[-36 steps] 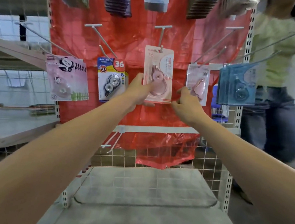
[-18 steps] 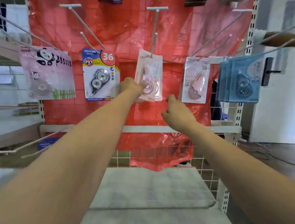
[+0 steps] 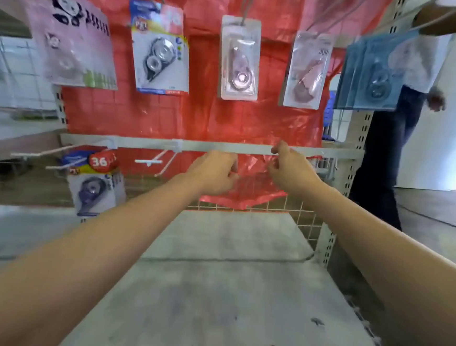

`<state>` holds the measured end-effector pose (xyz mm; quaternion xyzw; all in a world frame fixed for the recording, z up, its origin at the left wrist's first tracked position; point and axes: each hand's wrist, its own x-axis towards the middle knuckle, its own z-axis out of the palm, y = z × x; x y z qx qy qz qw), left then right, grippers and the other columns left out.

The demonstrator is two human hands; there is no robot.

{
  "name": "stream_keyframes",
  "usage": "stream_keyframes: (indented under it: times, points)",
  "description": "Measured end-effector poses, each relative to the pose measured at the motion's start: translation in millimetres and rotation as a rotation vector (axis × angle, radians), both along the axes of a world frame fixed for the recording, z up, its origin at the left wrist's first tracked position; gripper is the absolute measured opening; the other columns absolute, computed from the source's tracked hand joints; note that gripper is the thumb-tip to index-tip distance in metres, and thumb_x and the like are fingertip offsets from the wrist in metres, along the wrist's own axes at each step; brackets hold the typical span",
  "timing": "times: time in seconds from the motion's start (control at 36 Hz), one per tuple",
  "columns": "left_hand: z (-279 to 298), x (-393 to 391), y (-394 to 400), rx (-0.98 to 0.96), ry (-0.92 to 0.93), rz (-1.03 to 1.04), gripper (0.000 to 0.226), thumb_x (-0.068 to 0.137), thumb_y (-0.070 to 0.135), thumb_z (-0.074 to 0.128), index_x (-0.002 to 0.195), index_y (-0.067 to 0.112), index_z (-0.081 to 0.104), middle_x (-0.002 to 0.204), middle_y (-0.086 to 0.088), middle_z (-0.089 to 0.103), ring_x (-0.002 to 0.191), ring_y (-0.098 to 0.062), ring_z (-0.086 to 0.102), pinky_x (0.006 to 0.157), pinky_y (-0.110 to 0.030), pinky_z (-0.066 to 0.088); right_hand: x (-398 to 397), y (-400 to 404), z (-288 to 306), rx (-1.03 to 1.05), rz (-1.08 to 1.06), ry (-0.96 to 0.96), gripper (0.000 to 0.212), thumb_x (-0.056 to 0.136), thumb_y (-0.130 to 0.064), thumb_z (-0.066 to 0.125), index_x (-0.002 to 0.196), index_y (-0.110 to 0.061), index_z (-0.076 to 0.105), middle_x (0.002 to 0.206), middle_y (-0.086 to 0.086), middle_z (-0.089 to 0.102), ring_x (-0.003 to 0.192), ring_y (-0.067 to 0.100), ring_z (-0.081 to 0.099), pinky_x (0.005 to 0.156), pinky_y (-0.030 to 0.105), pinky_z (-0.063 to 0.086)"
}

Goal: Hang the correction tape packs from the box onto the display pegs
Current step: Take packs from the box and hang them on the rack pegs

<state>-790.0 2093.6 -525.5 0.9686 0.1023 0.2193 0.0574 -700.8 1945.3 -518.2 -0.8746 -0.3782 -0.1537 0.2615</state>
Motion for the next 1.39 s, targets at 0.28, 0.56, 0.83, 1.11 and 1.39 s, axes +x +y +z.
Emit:
stream_keyframes:
  times: [0.28, 0.56, 0.83, 1.11, 1.39]
  points:
    - [-135, -75, -28, 0.138, 0.282, -0.006, 0.030, 0.095, 0.033, 0.051, 0.118, 0.014, 0.051, 0.119, -0.009, 0.058, 0.110, -0.030, 0.055, 0.085, -0.038, 0.047, -56, -13, -132, -0.187, 0.041, 0.100, 0.041, 0.094, -0.016, 0.049, 0.132, -0.005, 0.040, 0.130, 0.018, 0.050, 0.116, 0.035, 0.050, 0.090, 0.037, 0.039]
    - [-228, -115, -50, 0.185, 0.433, -0.052, 0.028, 0.097, 0.035, 0.048, 0.115, 0.014, 0.053, 0.112, -0.007, 0.060, 0.099, -0.025, 0.058, 0.080, -0.036, 0.050, -101, -38, -231, -0.412, 0.113, 0.186, 0.032, 0.098, -0.019, 0.047, 0.130, -0.014, 0.046, 0.126, 0.008, 0.056, 0.110, 0.025, 0.055, 0.090, 0.034, 0.044]
    - [-308, -166, -73, 0.197, 0.796, -0.281, 0.026, 0.093, 0.032, 0.052, 0.110, 0.013, 0.055, 0.114, -0.010, 0.060, 0.104, -0.030, 0.059, 0.075, -0.034, 0.046, -133, -65, -297, -0.952, 0.343, 0.252, 0.038, 0.098, -0.022, 0.047, 0.135, -0.013, 0.044, 0.131, 0.011, 0.055, 0.121, 0.029, 0.051, 0.093, 0.031, 0.039]
    - [-406, -213, -60, 0.312, 1.432, -0.555, 0.035, 0.096, 0.029, 0.050, 0.127, 0.011, 0.052, 0.124, -0.012, 0.056, 0.109, -0.030, 0.056, 0.088, -0.041, 0.050, -153, -62, -340, -1.172, 0.419, 0.326, 0.046, 0.101, -0.026, 0.044, 0.146, -0.018, 0.033, 0.127, 0.008, 0.053, 0.115, 0.026, 0.054, 0.089, 0.034, 0.046]
    - [-453, -225, -29, 0.334, 1.789, -0.260, 0.057, 0.100, 0.043, 0.040, 0.138, 0.001, 0.042, 0.143, -0.016, 0.043, 0.128, -0.034, 0.045, 0.108, -0.039, 0.036, -155, -46, -348, -1.178, 0.414, 0.347, 0.042, 0.101, -0.026, 0.045, 0.141, -0.016, 0.038, 0.101, -0.001, 0.047, 0.091, 0.017, 0.052, 0.074, 0.030, 0.043]
